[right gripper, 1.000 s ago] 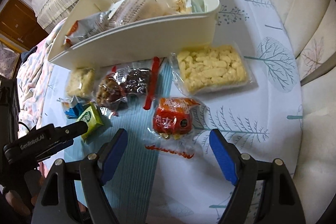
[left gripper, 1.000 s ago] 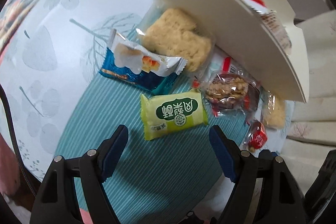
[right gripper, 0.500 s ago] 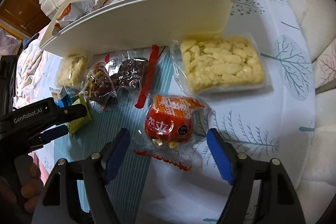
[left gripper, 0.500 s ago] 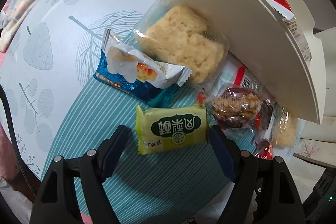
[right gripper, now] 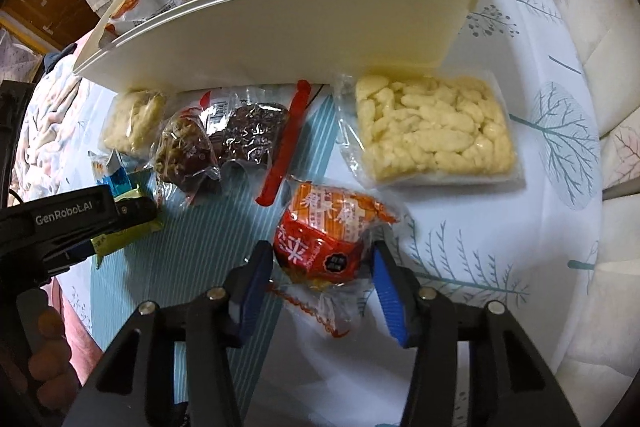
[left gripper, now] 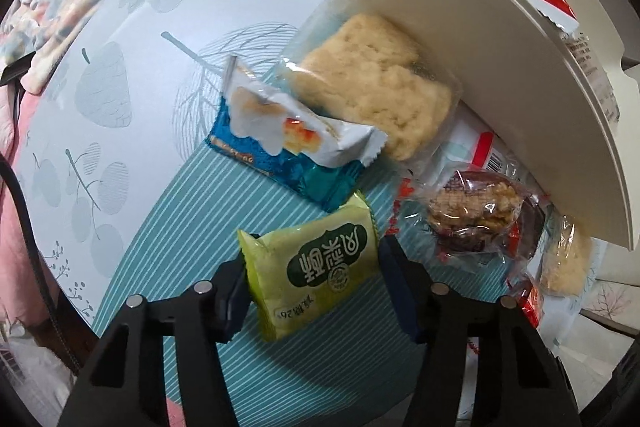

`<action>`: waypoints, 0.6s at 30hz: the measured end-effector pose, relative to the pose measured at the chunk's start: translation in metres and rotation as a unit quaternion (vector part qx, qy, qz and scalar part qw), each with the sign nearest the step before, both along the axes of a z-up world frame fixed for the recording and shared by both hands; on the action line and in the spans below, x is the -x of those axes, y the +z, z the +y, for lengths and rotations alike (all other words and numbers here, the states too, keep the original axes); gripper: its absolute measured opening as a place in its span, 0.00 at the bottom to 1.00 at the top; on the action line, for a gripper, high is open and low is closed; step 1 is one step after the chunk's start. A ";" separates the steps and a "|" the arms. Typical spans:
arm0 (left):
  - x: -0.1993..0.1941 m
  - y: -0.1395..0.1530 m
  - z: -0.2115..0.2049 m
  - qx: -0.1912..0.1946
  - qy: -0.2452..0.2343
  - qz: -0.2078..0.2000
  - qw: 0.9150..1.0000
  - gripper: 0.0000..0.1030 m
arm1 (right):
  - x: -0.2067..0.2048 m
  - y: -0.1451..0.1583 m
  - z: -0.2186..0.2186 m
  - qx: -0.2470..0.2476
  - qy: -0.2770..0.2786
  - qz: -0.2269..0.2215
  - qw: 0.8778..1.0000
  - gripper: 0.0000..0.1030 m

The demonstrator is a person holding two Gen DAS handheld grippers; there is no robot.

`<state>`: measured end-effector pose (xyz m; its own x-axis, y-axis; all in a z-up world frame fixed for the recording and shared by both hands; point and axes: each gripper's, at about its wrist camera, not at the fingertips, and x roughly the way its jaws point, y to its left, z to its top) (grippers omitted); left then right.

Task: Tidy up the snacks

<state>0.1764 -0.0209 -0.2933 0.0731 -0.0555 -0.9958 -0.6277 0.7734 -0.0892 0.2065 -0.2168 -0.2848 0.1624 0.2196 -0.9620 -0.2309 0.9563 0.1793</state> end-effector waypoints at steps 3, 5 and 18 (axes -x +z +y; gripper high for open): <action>0.005 0.002 0.005 0.002 0.001 -0.003 1.000 0.50 | 0.003 0.002 0.003 0.000 0.007 0.003 1.000 0.47; 0.005 0.002 0.003 0.005 0.000 -0.004 1.000 0.49 | 0.005 0.003 0.005 0.003 0.013 0.006 1.000 0.47; 0.050 0.019 0.048 0.036 -0.013 0.020 0.999 0.42 | 0.025 -0.001 0.031 -0.004 0.036 0.058 0.998 0.46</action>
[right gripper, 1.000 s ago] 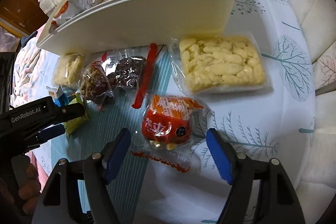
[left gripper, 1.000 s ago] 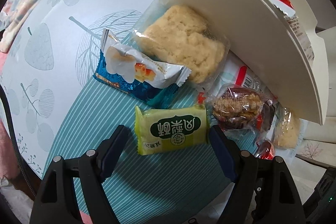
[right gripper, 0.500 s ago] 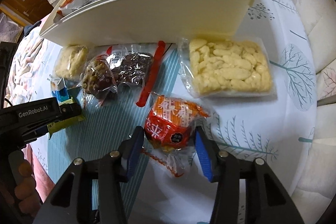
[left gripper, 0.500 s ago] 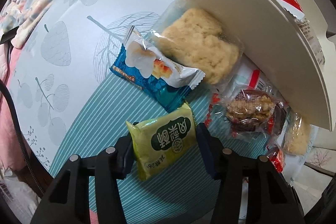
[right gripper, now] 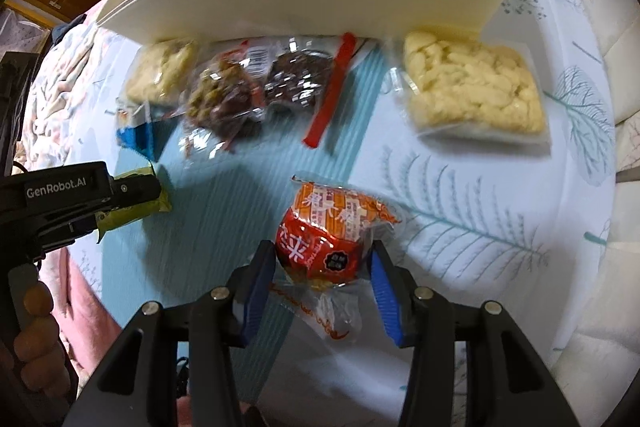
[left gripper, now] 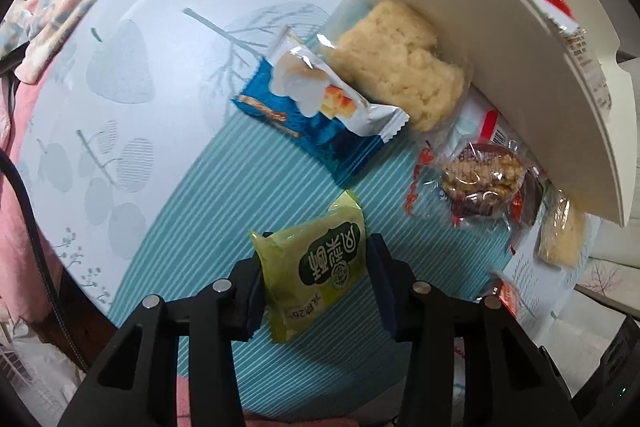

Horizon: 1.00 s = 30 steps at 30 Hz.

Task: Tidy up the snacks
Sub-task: 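Carry the small red packet into the tray and open the right tool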

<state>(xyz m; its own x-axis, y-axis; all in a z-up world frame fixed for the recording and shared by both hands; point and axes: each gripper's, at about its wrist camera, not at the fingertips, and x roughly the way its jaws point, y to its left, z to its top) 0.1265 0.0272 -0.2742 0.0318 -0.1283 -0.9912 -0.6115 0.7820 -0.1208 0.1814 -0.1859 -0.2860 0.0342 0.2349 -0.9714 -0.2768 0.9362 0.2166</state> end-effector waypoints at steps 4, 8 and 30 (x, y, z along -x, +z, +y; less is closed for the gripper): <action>0.009 0.021 0.008 -0.004 -0.011 -0.005 1.000 0.18 | 0.005 0.006 0.008 -0.016 0.004 0.002 1.000 0.46; 0.006 0.044 0.017 0.004 -0.028 -0.016 0.999 0.15 | 0.009 0.020 0.021 -0.031 0.008 -0.014 0.999 0.46; -0.012 0.068 0.037 0.024 -0.022 -0.011 0.999 0.21 | -0.019 0.121 0.006 -0.067 0.020 -0.205 0.976 0.46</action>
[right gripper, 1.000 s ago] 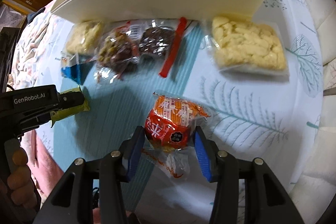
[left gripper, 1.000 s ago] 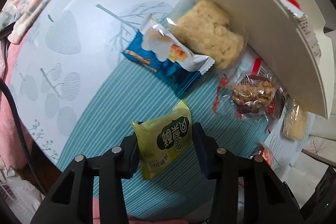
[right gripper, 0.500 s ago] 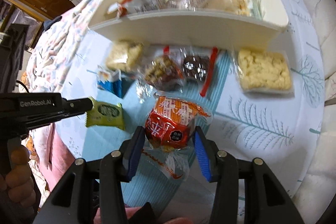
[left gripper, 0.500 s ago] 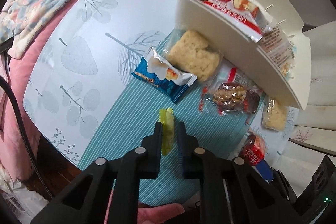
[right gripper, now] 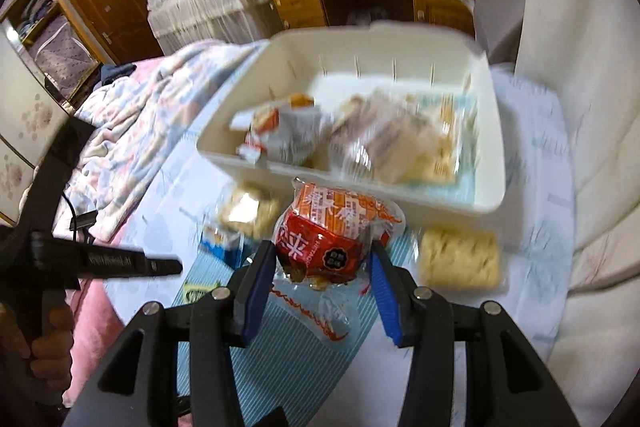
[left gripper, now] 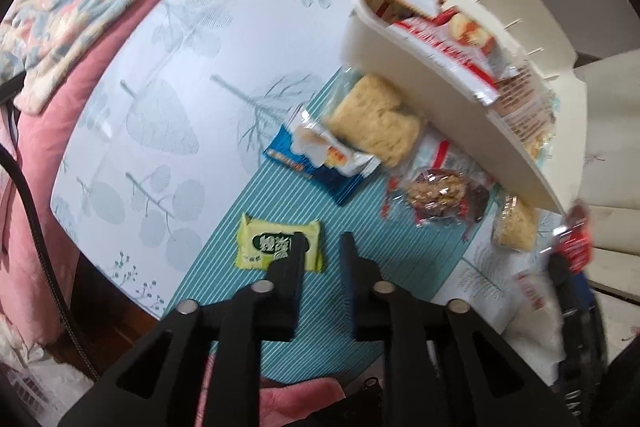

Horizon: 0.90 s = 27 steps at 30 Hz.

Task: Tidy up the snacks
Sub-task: 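Carry the small red packet into the tray and open the right tool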

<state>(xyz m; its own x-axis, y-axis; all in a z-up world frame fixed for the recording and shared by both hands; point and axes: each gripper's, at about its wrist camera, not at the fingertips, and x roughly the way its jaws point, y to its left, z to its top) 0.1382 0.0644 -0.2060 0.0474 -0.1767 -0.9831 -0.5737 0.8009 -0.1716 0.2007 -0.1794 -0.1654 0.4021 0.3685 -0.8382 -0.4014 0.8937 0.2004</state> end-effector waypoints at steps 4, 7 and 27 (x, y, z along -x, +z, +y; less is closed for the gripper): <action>0.006 -0.017 0.004 0.003 0.004 0.026 1.000 0.34 | -0.010 0.010 -0.006 -0.006 -0.004 -0.037 0.999 0.46; 0.010 -0.030 0.004 0.001 0.002 0.044 0.999 0.48 | -0.018 0.013 -0.008 -0.007 -0.009 -0.061 0.998 0.46; 0.010 -0.068 -0.020 -0.048 -0.032 0.034 0.998 0.64 | -0.057 -0.014 -0.041 0.021 -0.054 -0.127 0.990 0.49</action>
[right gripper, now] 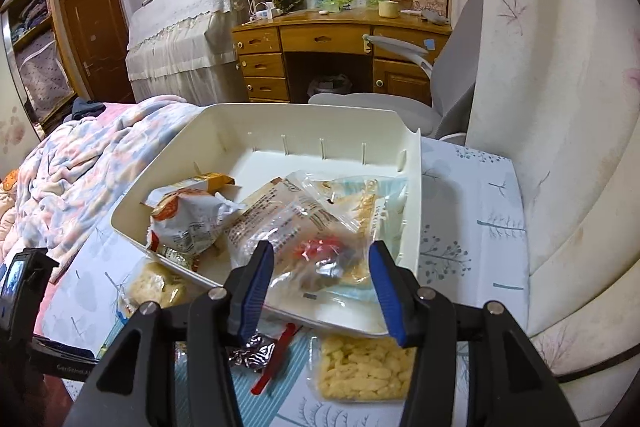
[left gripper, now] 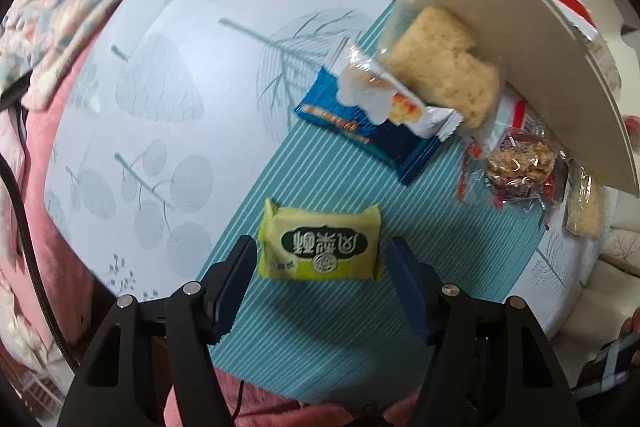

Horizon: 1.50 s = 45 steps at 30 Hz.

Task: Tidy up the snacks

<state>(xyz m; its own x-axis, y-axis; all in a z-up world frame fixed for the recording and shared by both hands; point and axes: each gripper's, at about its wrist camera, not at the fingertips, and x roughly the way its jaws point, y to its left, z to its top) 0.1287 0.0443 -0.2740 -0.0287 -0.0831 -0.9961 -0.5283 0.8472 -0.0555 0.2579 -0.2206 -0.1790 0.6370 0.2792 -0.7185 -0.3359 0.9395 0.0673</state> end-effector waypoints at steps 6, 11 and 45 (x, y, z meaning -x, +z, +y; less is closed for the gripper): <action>-0.001 0.004 -0.011 -0.010 -0.018 -0.013 1.000 0.64 | 0.001 -0.003 -0.014 -0.021 -0.031 0.023 0.999 0.54; 0.002 0.002 -0.017 -0.011 -0.015 -0.012 1.000 0.64 | 0.007 -0.002 -0.026 -0.041 -0.048 0.042 0.997 0.67; 0.012 -0.030 -0.025 -0.019 0.022 0.006 1.000 0.64 | 0.012 -0.101 -0.035 0.022 -0.062 0.187 0.980 0.99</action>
<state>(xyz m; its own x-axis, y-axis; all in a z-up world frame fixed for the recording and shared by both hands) 0.1164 0.0191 -0.3041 -0.0377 -0.0469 -0.9982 -0.5659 0.8243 -0.0173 0.2461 -0.2557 -0.2800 0.3544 0.1791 -0.9178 -0.1787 0.9764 0.1215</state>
